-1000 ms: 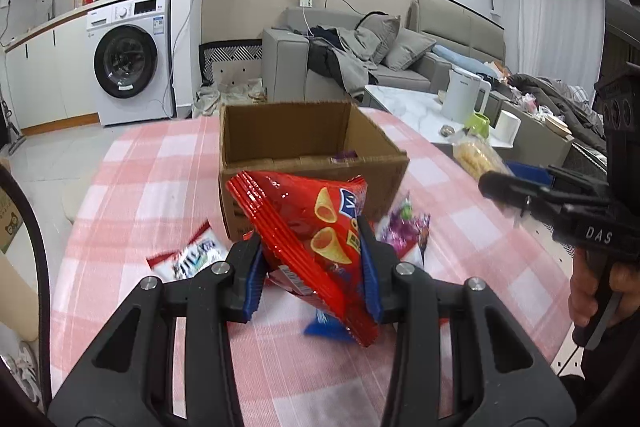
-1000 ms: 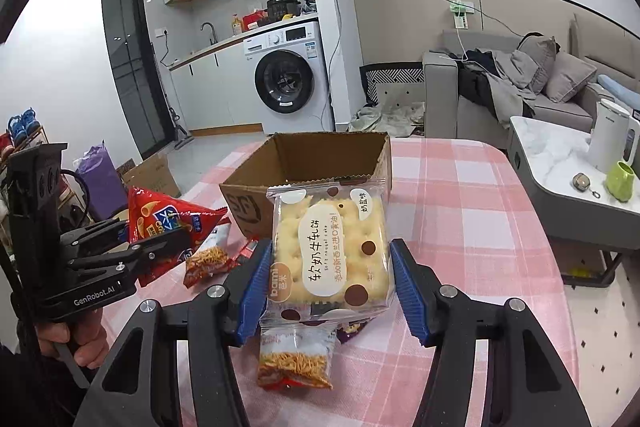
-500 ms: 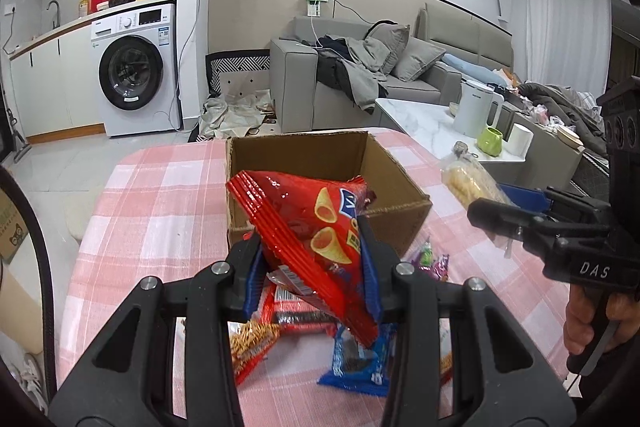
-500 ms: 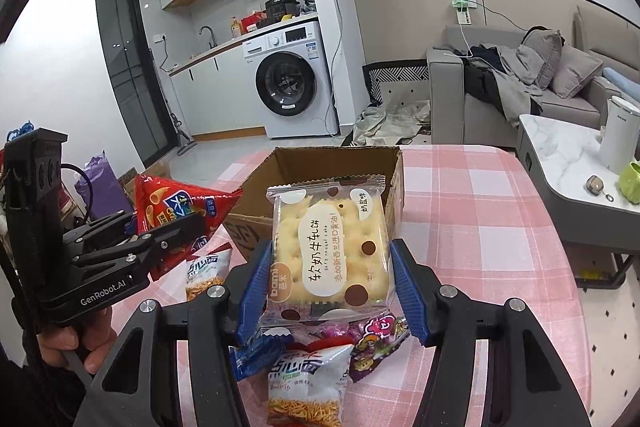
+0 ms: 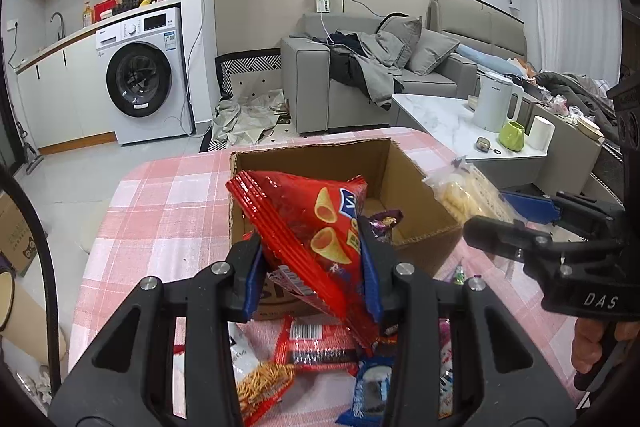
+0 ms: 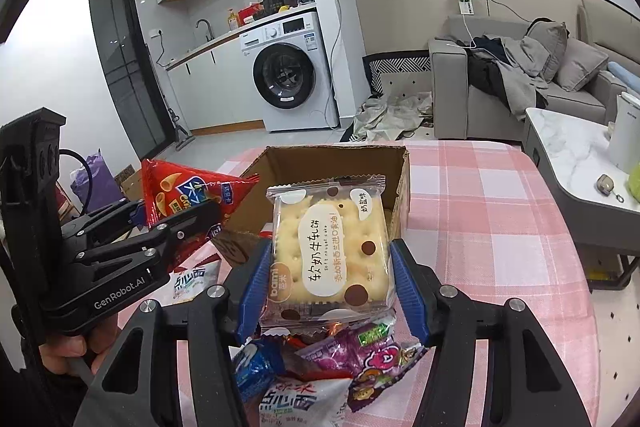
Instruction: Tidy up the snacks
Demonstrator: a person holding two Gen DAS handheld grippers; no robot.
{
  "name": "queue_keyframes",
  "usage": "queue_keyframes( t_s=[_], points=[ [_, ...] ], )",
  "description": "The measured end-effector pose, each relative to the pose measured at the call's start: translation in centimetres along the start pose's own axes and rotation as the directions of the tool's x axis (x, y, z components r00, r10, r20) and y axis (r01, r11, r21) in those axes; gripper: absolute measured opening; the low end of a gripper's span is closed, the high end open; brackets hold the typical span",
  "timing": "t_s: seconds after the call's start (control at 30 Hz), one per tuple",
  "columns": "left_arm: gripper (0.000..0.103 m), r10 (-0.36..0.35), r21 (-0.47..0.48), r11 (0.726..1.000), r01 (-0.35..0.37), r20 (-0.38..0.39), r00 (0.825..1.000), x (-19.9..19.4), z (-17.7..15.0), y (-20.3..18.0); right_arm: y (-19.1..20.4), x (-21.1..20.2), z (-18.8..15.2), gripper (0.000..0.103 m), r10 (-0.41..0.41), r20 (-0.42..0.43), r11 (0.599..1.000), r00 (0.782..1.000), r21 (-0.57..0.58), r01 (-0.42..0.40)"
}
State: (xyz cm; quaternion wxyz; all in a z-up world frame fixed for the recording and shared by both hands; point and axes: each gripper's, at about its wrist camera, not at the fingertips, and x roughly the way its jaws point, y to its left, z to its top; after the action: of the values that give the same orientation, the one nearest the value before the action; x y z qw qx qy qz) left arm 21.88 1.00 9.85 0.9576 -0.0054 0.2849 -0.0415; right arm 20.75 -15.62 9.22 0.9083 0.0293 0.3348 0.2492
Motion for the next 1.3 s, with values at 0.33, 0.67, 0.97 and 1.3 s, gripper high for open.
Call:
queue_keyframes(
  t_s=[0.33, 0.67, 0.97, 1.3],
  points=[
    [0.037, -0.005, -0.025, 1.000, 0.005, -0.031, 0.999, 4.3, 0.8, 1.5, 0.1, 3.3, 1.6, 0.059, 0.004, -0.019, 1.000, 1.000, 0.002, -0.004],
    [0.037, -0.006, -0.025, 1.000, 0.005, -0.063, 0.998, 8.5, 1.0, 2.1, -0.6, 5.9, 2.1, 0.059, 0.016, -0.032, 1.000, 0.999, 0.021, -0.016],
    [0.037, -0.002, -0.019, 1.000, 0.001, -0.069, 0.998, 10.3, 1.0, 1.9, -1.4, 7.5, 2.0, 0.059, 0.023, -0.049, 0.999, 0.999, 0.029, -0.022],
    [0.037, 0.003, -0.026, 1.000, -0.006, -0.093, 0.996, 12.4, 1.2, 2.2, -1.8, 8.5, 2.3, 0.059, 0.032, -0.043, 0.999, 0.999, 0.029, -0.030]
  ],
)
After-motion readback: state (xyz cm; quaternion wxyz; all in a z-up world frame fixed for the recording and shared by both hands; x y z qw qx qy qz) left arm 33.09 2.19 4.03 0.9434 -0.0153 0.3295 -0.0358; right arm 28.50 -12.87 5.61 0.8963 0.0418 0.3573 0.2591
